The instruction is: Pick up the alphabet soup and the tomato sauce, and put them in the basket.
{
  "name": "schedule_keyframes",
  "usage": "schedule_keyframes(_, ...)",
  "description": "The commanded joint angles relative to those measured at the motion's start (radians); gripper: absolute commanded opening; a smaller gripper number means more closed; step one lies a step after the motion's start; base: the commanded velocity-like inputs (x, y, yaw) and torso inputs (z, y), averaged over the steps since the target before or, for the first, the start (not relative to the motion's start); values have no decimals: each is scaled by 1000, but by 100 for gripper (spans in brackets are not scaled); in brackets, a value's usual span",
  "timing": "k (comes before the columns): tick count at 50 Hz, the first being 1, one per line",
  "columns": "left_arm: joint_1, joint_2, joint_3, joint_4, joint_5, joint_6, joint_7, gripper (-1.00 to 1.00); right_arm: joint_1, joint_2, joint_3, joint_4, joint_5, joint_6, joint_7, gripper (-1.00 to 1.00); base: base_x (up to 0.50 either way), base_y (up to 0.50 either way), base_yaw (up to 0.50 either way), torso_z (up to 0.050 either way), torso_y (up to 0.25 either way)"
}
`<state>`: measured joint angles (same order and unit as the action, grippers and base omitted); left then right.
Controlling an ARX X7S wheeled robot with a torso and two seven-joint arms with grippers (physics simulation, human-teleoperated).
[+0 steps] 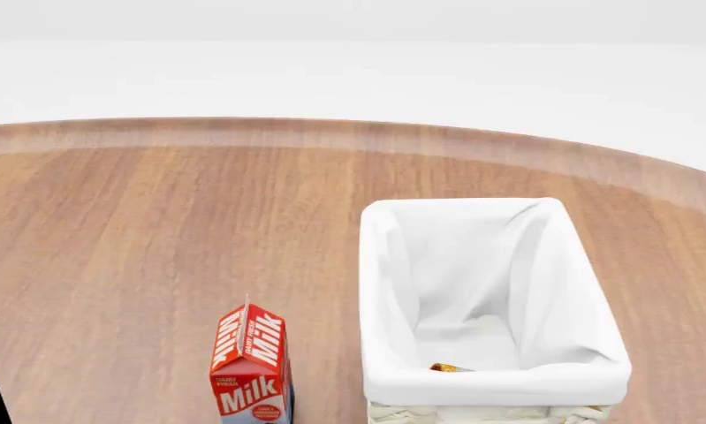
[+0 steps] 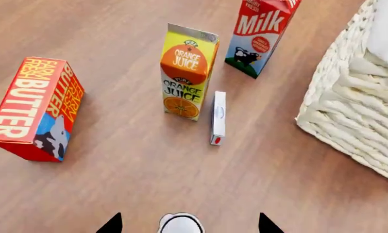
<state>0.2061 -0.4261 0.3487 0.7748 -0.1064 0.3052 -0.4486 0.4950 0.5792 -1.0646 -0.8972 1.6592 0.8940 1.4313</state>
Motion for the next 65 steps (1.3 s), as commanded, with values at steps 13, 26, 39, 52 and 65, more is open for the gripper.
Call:
schedule_keyframes(13, 0, -2, 7, -8, 3, 10, -5, 100, -416, -23, -169, 57, -423, -92, -190, 100, 0, 0, 0, 0, 0)
schedule_keyframes(26, 2, -3, 12, -18, 5, 20, -7, 100, -422, 46, -126, 121, -475, -186, -316, 100, 0, 0, 0, 0, 0)
schedule_keyframes(39, 3, -4, 17, -26, 9, 28, -9, 100, -458, 97, -86, 187, -517, -293, -417, 100, 0, 0, 0, 0, 0)
schedule_keyframes(52, 0, -8, 16, -22, 8, 26, -13, 100, -458, 140, -37, 236, -515, -356, -462, 100, 0, 0, 0, 0, 0)
schedule_keyframes(65, -2, -11, 18, -28, 5, 31, -15, 100, -425, 117, -30, 294, -527, -355, -495, 100, 0, 0, 0, 0, 0)
